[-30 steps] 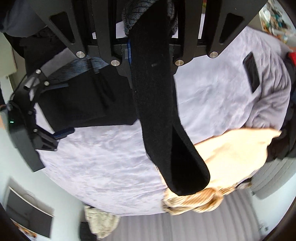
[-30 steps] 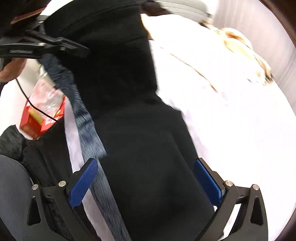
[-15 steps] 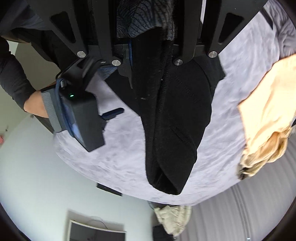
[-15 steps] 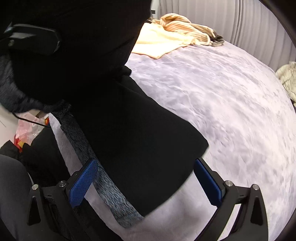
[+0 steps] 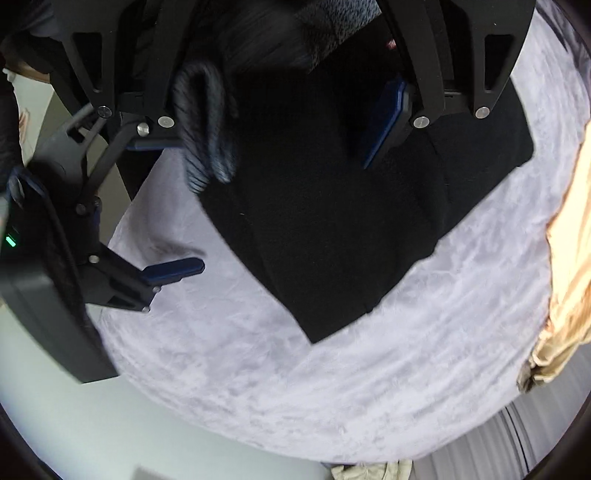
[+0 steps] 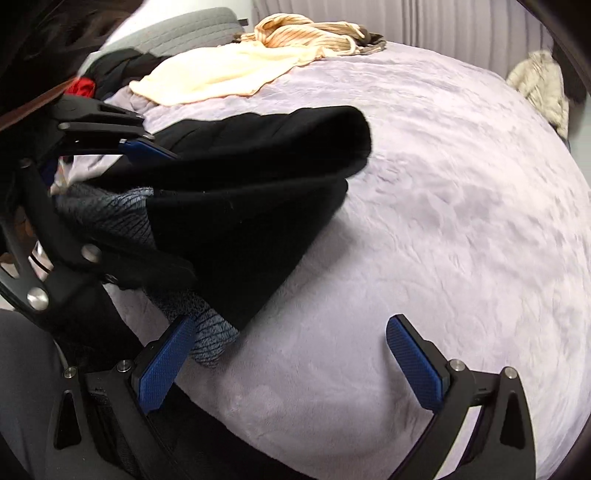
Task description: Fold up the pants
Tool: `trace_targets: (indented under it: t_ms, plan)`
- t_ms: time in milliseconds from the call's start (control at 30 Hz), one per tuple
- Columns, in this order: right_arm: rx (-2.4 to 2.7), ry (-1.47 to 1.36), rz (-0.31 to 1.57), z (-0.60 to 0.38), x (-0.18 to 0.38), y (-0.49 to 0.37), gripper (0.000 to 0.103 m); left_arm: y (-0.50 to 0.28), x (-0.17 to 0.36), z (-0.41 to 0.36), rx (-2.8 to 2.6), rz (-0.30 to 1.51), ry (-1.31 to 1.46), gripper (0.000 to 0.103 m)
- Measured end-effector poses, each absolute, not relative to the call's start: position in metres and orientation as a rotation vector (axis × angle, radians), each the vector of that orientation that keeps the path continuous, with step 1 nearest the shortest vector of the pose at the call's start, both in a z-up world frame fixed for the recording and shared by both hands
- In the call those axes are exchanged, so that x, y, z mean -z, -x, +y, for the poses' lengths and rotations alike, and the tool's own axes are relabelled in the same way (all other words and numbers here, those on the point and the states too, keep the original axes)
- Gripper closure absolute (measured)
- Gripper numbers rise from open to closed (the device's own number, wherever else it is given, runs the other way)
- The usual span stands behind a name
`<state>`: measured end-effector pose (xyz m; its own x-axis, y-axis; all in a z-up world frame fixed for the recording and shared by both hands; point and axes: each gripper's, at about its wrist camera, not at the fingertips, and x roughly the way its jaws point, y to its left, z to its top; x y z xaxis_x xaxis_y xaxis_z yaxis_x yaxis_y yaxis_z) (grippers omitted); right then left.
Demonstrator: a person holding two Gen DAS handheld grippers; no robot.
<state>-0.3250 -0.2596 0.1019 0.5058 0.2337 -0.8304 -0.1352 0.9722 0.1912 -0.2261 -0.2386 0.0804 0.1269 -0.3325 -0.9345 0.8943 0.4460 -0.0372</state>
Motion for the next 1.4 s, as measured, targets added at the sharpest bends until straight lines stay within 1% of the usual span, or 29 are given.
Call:
trace_targets:
  t_ms: [67, 133, 233, 300, 333, 467, 567, 667, 733, 767, 800, 933, 1033, 1067, 1100, 1133, 1167, 1200, 1300, 1400]
  plan:
    - [-0.226, -0.189, 1.009, -0.273, -0.102, 0.332, 0.000, 0.230, -0.097, -0.226, 1.025, 1.074, -0.588, 0.028]
    - [-0.241, -0.250, 1.006, -0.275, -0.103, 0.335, 0.000, 0.218, -0.118, -0.203, 1.072, 1.062, -0.501, 0.028]
    - [-0.244, -0.276, 0.984, -0.273, -0.107, 0.344, 0.000, 0.195, -0.137, -0.169, 1.062, 1.019, -0.409, 0.027]
    - [-0.244, -0.273, 0.985, -0.272, -0.110, 0.347, 0.000, 0.179, -0.140, -0.146, 0.972, 0.986, -0.363, 0.011]
    - [-0.227, -0.258, 0.983, -0.274, -0.112, 0.345, 0.000, 0.172, -0.140, -0.134, 0.923, 0.966, -0.332, 0.011]
    - [-0.187, -0.306, 0.947, -0.286, -0.125, 0.341, 0.000, 0.137, -0.121, -0.097, 0.750, 0.981, -0.209, 0.011]
    - [-0.153, -0.362, 0.889, -0.310, -0.134, 0.340, 0.000, 0.122, -0.087, -0.082, 0.595, 1.025, -0.190, 0.011]
    - [-0.140, -0.457, 0.794, -0.324, -0.141, 0.345, 0.000, 0.113, -0.050, -0.071, 0.571, 1.115, -0.180, 0.011]
    - [-0.145, -0.524, 0.797, -0.324, -0.135, 0.330, 0.000, 0.110, -0.029, -0.066, 0.576, 1.150, -0.165, 0.009]
    - [-0.143, -0.539, 0.817, -0.325, -0.130, 0.322, 0.000, 0.111, -0.027, -0.061, 0.570, 1.149, -0.157, 0.004]
    - [-0.135, -0.548, 0.842, -0.323, -0.123, 0.314, 0.000, 0.111, -0.026, -0.060, 0.566, 1.143, -0.144, 0.002]
    - [-0.110, -0.596, 0.955, -0.322, -0.098, 0.282, 0.000, 0.116, -0.042, -0.059, 0.578, 1.111, -0.156, 0.002]
    - [-0.119, -0.617, 0.943, -0.315, -0.096, 0.270, 0.000, 0.113, -0.041, -0.063, 0.583, 1.097, -0.165, 0.002]
    - [-0.120, -0.604, 0.927, -0.311, -0.099, 0.265, 0.003, 0.111, -0.037, -0.065, 0.586, 1.114, -0.165, 0.002]
    - [-0.131, -0.582, 0.913, -0.305, -0.104, 0.261, 0.024, 0.109, -0.036, -0.065, 0.587, 1.122, -0.158, 0.002]
    - [-0.145, -0.537, 0.907, -0.297, -0.113, 0.256, 0.050, 0.107, -0.038, -0.065, 0.585, 1.123, -0.152, 0.002]
    - [-0.098, -0.437, 0.911, -0.287, -0.123, 0.251, 0.061, 0.107, -0.041, -0.065, 0.582, 1.113, -0.153, 0.002]
    - [-0.097, -0.385, 0.907, -0.279, -0.129, 0.245, 0.071, 0.106, -0.045, -0.066, 0.587, 1.095, -0.157, 0.002]
    - [-0.098, -0.360, 0.884, -0.274, -0.141, 0.236, 0.073, 0.105, -0.047, -0.071, 0.589, 1.070, -0.186, 0.002]
    - [-0.068, -0.348, 0.944, -0.277, -0.125, 0.226, 0.073, 0.106, -0.033, -0.078, 0.580, 1.105, -0.198, 0.002]
